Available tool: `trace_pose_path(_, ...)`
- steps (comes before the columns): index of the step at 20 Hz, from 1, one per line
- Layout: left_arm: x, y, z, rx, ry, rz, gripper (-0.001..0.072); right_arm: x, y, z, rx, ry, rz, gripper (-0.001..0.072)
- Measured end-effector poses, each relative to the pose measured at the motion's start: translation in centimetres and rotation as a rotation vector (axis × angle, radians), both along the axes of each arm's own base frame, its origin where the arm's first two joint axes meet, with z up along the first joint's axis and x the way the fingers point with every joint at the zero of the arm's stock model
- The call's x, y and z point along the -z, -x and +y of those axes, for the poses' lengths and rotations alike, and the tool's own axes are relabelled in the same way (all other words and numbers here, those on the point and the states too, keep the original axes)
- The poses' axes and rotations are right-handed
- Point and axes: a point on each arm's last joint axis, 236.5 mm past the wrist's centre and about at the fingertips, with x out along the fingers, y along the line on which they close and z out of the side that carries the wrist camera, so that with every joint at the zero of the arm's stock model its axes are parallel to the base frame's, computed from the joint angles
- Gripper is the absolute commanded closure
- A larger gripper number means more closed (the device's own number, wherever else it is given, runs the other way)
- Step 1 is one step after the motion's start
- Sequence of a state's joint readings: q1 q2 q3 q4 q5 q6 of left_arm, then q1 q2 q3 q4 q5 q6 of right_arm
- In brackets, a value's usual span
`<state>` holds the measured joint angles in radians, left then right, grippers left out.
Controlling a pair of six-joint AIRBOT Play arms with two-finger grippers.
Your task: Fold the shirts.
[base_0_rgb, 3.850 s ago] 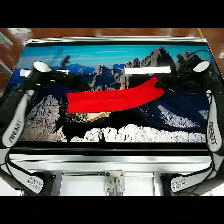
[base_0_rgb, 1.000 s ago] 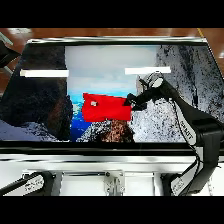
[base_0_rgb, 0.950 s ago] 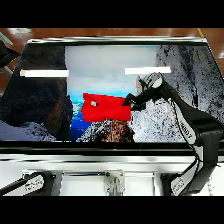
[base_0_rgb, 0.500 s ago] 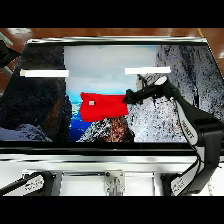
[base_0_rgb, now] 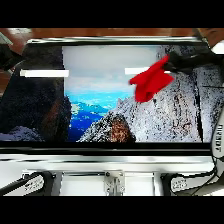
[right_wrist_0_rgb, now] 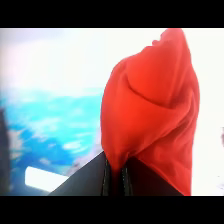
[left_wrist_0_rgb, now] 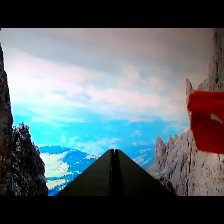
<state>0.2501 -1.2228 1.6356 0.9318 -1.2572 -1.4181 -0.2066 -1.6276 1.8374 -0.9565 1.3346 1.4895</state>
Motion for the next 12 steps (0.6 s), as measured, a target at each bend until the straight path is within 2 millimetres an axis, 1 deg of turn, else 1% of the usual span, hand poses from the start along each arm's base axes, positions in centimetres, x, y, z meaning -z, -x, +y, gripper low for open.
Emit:
trace_pose_path(2, 0.9, 1.1, -0.7, 0.037, -0.002, 0.052, 0.0677, -0.4, 0.5, -6.4, 0.124, 0.034, 0.009, 0.0655)
trace_pose_path(3, 1.4, 1.6, -1.2, 0.057, 0.000, 0.081, 0.0677, -0.3, 0.8, -9.9, 0.191, 0.056, 0.013, 0.0655)
trace_pose_path(5, 2.5, 2.5, -2.5, 0.098, 0.007, 0.130, 0.0677, 0.1, 2.1, -16.8, 0.329, 0.100, 0.025, 0.0656)
trace_pose_path(6, 3.2, 2.8, -3.3, 0.120, 0.009, 0.152, 0.0677, 0.7, 3.1, -20.4, 0.398, 0.126, 0.045, 0.0656)
trace_pose_path(7, 3.9, 3.0, -4.1, 0.138, 0.014, 0.172, 0.0677, 1.8, 4.4, -23.4, 0.455, 0.147, 0.080, 0.0656)
trace_pose_path(9, 5.6, 3.4, -5.9, 0.172, 0.025, 0.212, 0.0677, 4.7, 8.3, -29.2, 0.559, 0.175, 0.189, 0.0656)
trace_pose_path(10, 6.5, 3.6, -6.7, 0.183, 0.033, 0.232, 0.0677, 6.6, 10.6, -31.4, 0.600, 0.179, 0.257, 0.0656)
trace_pose_path(12, 8.2, 4.0, -8.3, 0.200, 0.048, 0.272, 0.0677, 10.3, 15.4, -34.4, 0.674, 0.158, 0.387, 0.0656)
